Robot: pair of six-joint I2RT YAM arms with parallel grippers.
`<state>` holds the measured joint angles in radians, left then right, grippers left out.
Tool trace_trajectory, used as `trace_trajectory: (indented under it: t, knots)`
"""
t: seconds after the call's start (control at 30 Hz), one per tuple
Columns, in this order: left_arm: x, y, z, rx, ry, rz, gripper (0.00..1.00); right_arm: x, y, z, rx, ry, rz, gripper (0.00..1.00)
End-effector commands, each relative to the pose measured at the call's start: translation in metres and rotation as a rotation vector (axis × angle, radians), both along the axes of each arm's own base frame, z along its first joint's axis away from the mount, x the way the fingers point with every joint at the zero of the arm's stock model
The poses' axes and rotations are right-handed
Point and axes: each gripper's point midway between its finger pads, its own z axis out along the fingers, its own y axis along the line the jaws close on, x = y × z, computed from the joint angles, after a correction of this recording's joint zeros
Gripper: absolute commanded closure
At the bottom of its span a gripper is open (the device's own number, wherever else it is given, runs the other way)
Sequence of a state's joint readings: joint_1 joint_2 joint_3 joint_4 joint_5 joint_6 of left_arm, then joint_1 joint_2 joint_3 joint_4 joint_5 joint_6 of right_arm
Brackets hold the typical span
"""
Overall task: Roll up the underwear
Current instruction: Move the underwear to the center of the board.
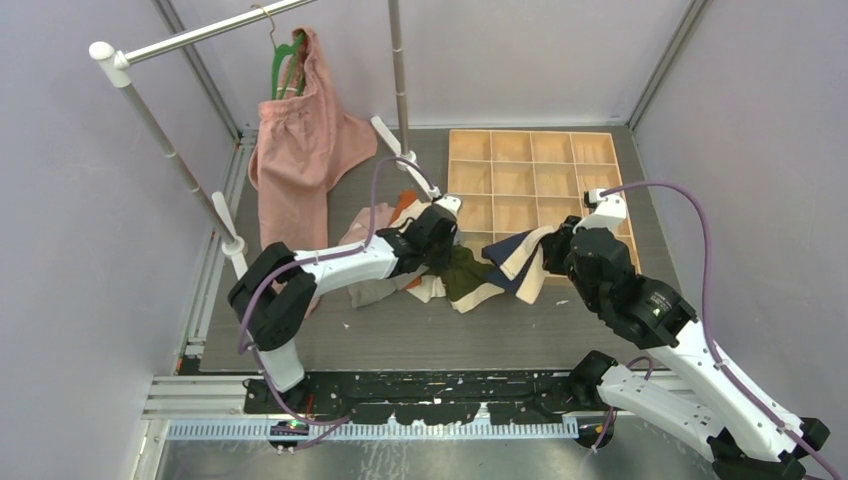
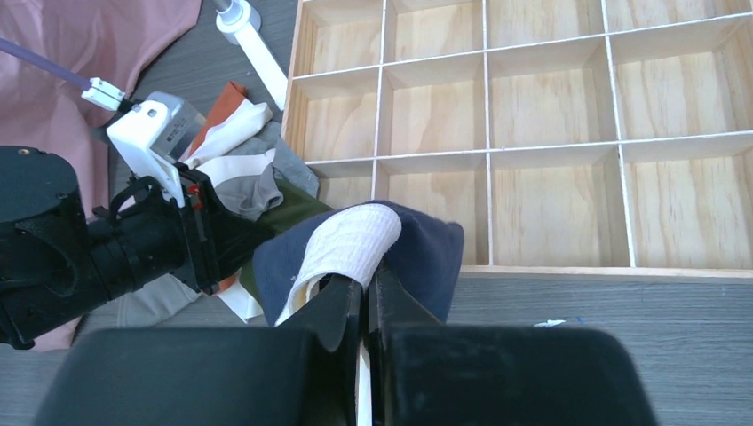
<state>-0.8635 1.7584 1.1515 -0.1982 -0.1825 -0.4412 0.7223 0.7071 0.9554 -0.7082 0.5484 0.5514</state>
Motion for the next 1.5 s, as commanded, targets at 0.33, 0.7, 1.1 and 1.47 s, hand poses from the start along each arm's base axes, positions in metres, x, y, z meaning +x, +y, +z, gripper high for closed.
trace_trajectory:
  t: [0.33,0.7,1.1,1.47]
  knots:
    - [0.027,0.077,0.039,-0.070,-0.040,0.216,0.99,0.005,0.007,0.002,0.031,-0.026,0.010,0.99]
    - [0.058,0.235,-0.003,0.201,-0.003,0.724,0.99,-0.001,0.013,-0.003,0.040,0.019,0.044,0.99]
    - [0.073,0.222,0.051,0.128,-0.094,0.626,0.41,-0.004,0.021,-0.007,0.068,0.028,0.083,0.91]
    - [0.020,0.203,0.124,-0.115,-0.140,0.516,0.12,-0.019,0.081,0.017,0.119,0.073,0.417,0.92]
